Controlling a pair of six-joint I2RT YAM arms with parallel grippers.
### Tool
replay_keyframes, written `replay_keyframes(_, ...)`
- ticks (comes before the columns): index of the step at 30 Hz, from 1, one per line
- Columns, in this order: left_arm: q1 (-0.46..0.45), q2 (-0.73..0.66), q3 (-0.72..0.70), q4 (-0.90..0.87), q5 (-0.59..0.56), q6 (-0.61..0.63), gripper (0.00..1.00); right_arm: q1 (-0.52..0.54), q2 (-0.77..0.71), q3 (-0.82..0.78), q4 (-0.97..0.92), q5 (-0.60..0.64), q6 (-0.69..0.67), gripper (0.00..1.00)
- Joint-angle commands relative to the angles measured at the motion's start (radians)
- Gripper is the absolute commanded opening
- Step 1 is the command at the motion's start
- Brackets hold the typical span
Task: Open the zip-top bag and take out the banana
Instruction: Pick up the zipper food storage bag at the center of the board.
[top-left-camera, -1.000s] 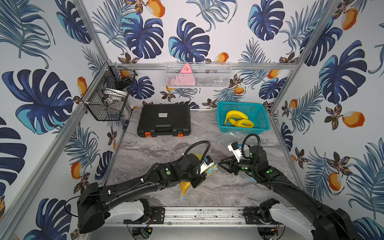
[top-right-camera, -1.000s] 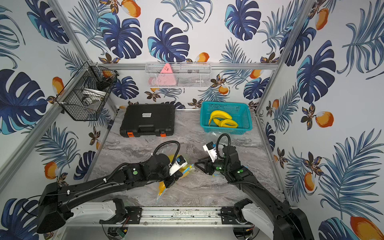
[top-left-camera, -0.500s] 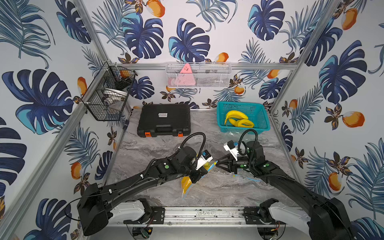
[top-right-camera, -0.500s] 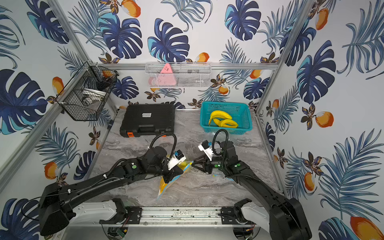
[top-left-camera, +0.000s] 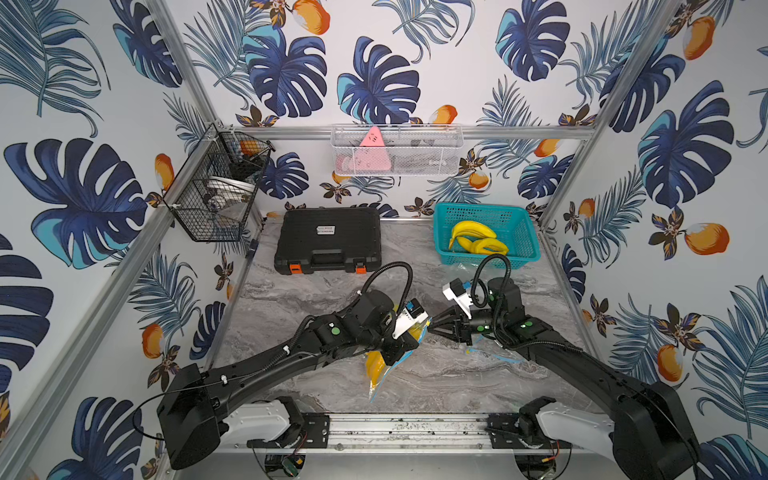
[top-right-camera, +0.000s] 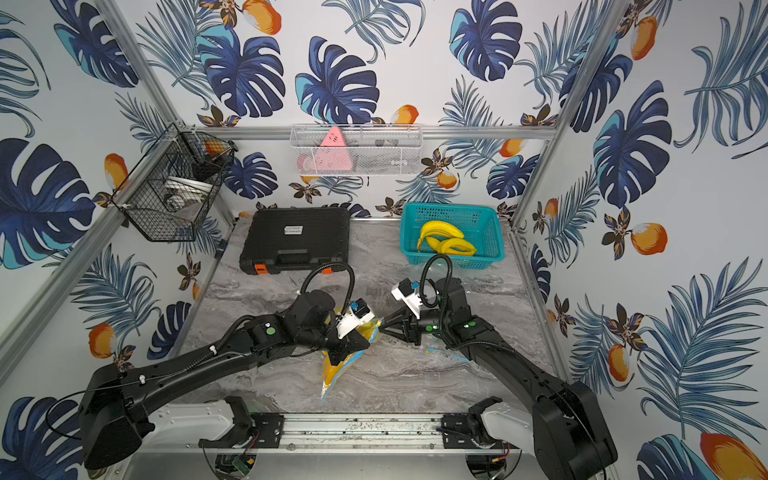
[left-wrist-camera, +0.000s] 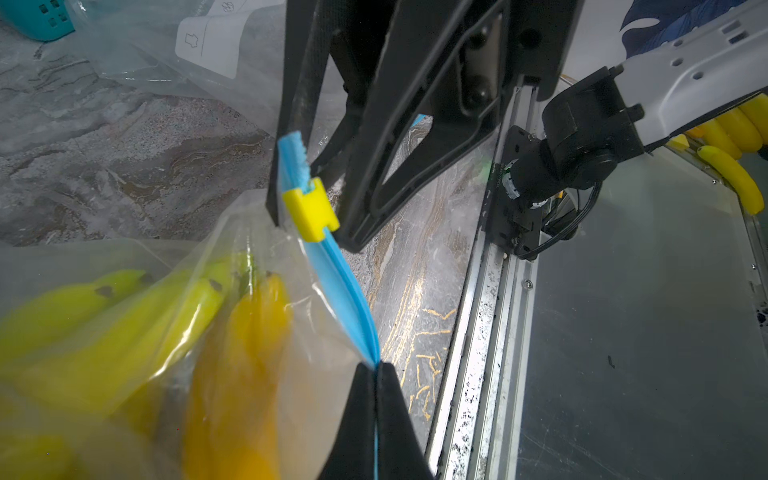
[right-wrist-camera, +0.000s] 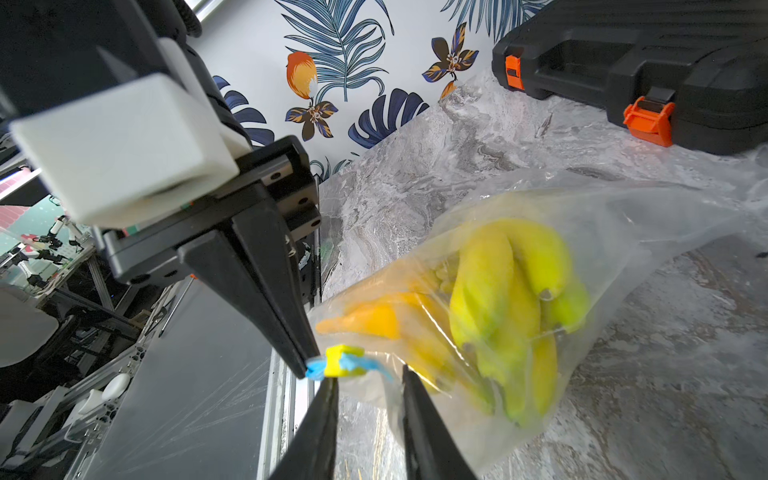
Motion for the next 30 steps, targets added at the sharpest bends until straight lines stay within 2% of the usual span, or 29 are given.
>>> replay_keyframes(1, 0.003, -0.002, 0.007, 0.043, 0.029, -0.006, 0.00, 0.002, 0.007, -0.001, 0.067, -0.044, 0.003, 0.21)
replay_keyframes(3, 0.005, -0.007, 0.002, 0.042, 0.035, -0.007, 0.00, 0.005, 0.011, -0.003, 0.087, -0.048, 0.011, 0.18)
replay_keyframes(9, 0.010, -0.016, 0.005, 0.024, 0.023, -0.005, 0.00, 0.013, 0.024, 0.017, 0.047, -0.068, -0.009, 0.00)
replay_keyframes(12, 0.011, -0.021, 0.017, 0.006, -0.008, 0.000, 0.00, 0.020, 0.008, 0.028, -0.004, -0.052, -0.018, 0.00)
replay_keyframes(13, 0.011, -0.021, 0.023, 0.001, -0.028, 0.001, 0.04, 0.019, 0.001, 0.034, -0.027, -0.044, -0.019, 0.00)
replay_keyframes(16, 0.009, -0.030, 0.065, -0.038, -0.133, 0.016, 0.32, 0.051, -0.004, 0.081, -0.159, -0.001, -0.034, 0.00)
replay_keyframes(20, 0.005, -0.082, 0.101, -0.044, -0.279, 0.005, 0.46, 0.083, 0.006, 0.137, -0.307, 0.106, -0.023, 0.00)
replay_keyframes(26, -0.029, -0.091, 0.113, -0.056, -0.373, 0.025, 0.47, 0.104, 0.039, 0.156, -0.323, 0.173, 0.125, 0.00)
replay_keyframes(30, -0.068, -0.082, 0.100, -0.027, -0.380, 0.021, 0.41, 0.111, 0.050, 0.173, -0.337, 0.202, 0.160, 0.00)
